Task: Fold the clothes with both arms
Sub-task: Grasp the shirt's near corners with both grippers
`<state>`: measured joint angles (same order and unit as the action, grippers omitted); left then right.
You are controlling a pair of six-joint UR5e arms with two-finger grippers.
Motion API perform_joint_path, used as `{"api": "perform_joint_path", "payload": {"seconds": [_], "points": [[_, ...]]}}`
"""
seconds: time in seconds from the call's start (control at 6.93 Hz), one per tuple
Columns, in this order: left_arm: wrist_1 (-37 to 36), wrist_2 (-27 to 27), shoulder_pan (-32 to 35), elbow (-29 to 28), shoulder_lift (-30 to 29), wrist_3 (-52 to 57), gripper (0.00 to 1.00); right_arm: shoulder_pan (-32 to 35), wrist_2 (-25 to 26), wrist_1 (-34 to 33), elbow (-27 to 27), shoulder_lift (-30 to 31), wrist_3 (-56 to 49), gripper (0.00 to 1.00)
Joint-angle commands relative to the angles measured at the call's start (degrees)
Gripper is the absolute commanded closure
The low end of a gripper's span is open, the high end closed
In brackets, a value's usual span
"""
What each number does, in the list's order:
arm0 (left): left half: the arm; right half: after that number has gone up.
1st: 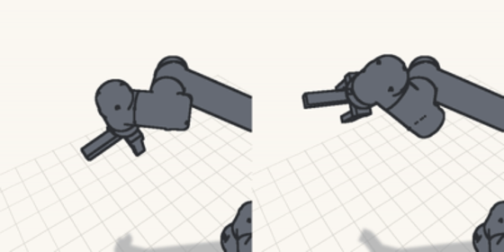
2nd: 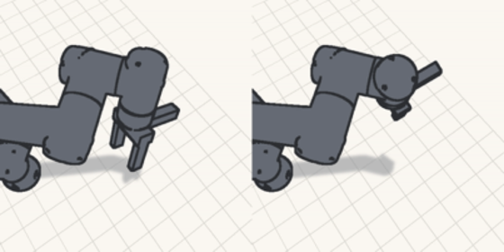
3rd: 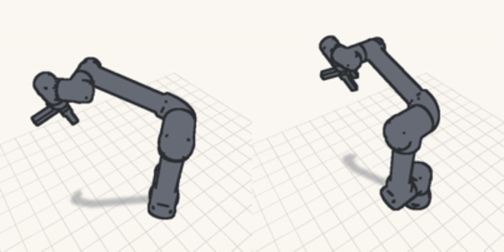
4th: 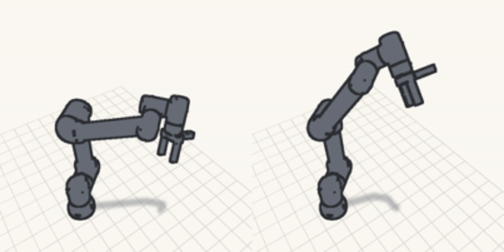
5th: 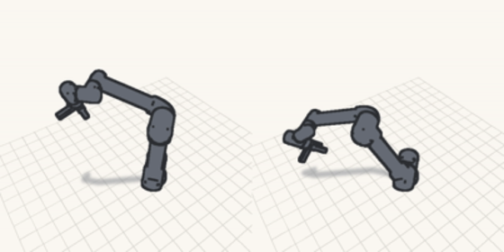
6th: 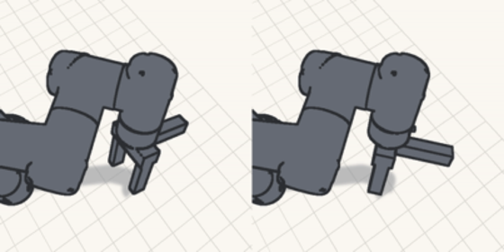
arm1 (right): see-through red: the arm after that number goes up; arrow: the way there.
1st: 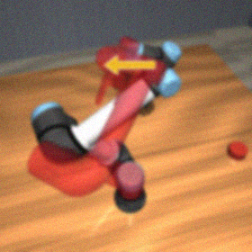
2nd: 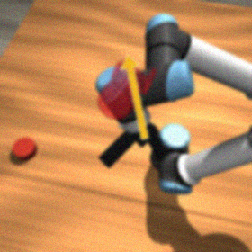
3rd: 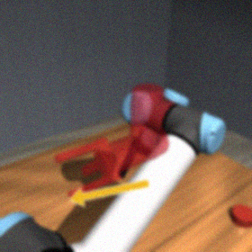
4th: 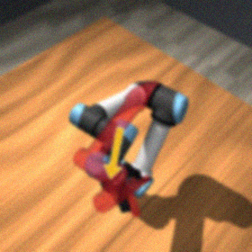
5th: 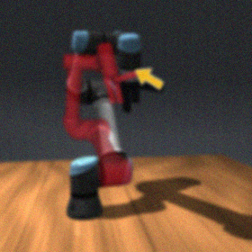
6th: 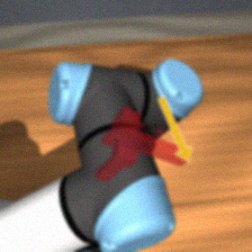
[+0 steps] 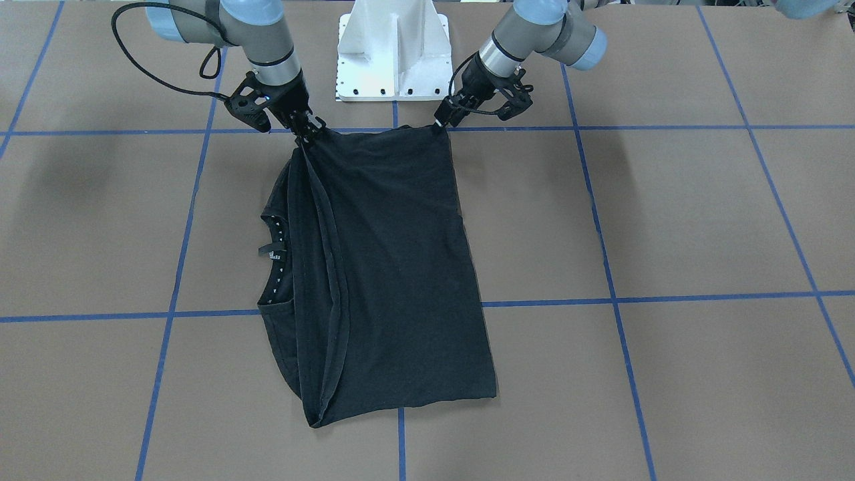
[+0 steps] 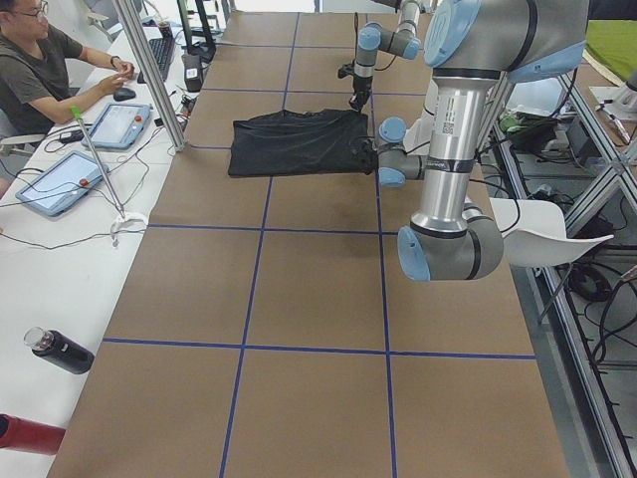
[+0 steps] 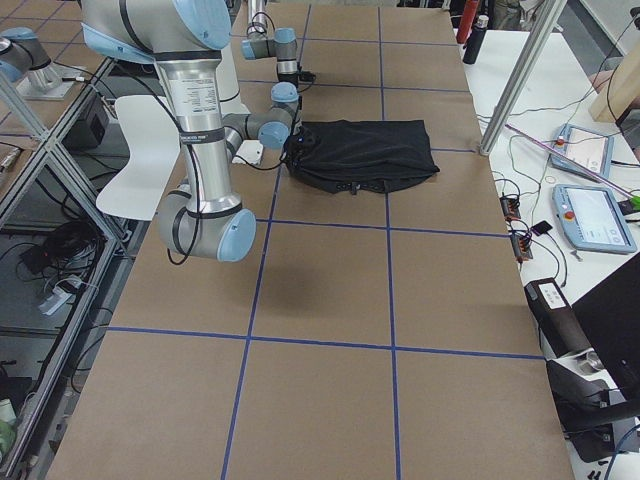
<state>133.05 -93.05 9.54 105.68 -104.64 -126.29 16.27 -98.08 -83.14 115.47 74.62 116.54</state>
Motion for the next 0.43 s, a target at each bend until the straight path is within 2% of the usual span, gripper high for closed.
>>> {"api": "perform_joint_path", "payload": {"seconds": [0.0,0.14,0.29], "points": [[-0.60,0.06,-0.04,-0.74,-0.57,-0.10,0.48,-0.01,0.00,0.00,0.02,0.00,0.00,1.00],[-0.60,0.06,-0.13,-0.74,-0.65,-0.10,0.60,-0.01,0.00,0.00,0.02,0.00,0.00,1.00],[-0.60,0.06,-0.13,-0.74,-0.66,-0.10,0.81,-0.01,0.00,0.00,0.02,0.00,0.00,1.00]]}}
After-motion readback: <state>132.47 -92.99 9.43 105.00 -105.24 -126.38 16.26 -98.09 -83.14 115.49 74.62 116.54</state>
